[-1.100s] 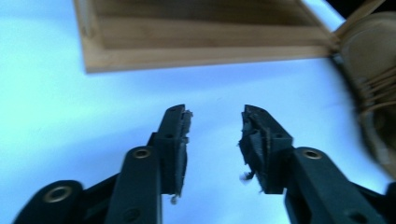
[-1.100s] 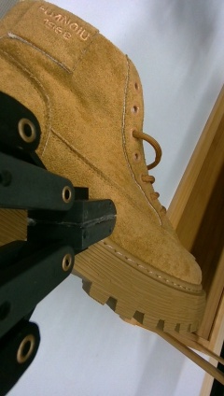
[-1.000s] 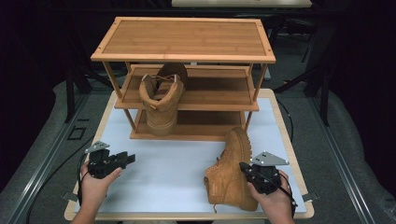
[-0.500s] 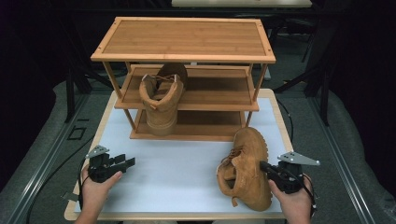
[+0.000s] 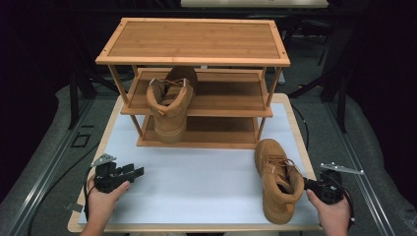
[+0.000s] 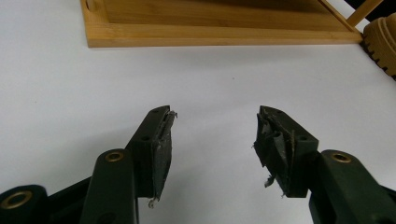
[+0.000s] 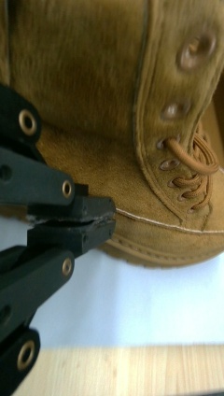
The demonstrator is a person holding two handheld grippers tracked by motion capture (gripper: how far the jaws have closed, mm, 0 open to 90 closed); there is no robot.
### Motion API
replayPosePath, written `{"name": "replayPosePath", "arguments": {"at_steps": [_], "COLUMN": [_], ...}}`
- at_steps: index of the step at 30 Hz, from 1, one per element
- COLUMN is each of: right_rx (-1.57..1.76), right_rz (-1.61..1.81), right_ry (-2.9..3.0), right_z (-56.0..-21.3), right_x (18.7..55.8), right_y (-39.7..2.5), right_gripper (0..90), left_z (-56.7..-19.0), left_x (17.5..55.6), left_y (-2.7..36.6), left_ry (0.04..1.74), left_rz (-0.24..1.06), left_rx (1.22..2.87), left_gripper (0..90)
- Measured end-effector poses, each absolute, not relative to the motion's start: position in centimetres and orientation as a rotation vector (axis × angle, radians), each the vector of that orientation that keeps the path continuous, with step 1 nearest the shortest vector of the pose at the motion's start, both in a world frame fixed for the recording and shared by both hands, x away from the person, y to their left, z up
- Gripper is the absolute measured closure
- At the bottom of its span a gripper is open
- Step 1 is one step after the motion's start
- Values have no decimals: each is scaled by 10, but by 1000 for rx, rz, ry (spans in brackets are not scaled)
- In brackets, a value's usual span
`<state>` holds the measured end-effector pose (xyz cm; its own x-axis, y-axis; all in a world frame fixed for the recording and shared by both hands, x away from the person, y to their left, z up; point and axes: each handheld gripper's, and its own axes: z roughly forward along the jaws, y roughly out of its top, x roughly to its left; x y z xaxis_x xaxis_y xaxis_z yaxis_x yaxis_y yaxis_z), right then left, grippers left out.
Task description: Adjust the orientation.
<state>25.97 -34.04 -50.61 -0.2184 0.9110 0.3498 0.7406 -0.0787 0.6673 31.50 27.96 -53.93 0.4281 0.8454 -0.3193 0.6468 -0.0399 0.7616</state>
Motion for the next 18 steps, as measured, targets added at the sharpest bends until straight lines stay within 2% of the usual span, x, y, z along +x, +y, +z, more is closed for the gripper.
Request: {"name": "replayPosePath", "arguments": {"at_steps": [3, 5, 13, 18], "right_rx": [1800, 1789, 1717, 1730], "right_rz": [1093, 1083, 930, 762], "right_ry": [1975, 1979, 2061, 2256], "right_z": [-488, -472, -399, -388], "right_x": [257, 257, 259, 274], "right_y": [-337, -335, -317, -300], "right_gripper": [735, 702, 637, 630], "left_z": [-540, -540, -542, -541], "left_x": [314, 314, 314, 314], "left_y": [280, 280, 279, 279], "left_ry": [1293, 1296, 1295, 1297], "left_rz": [265, 259, 257, 257], "left_rx": [1753, 1759, 1765, 1762], "left_gripper": [448, 448, 442, 437]}}
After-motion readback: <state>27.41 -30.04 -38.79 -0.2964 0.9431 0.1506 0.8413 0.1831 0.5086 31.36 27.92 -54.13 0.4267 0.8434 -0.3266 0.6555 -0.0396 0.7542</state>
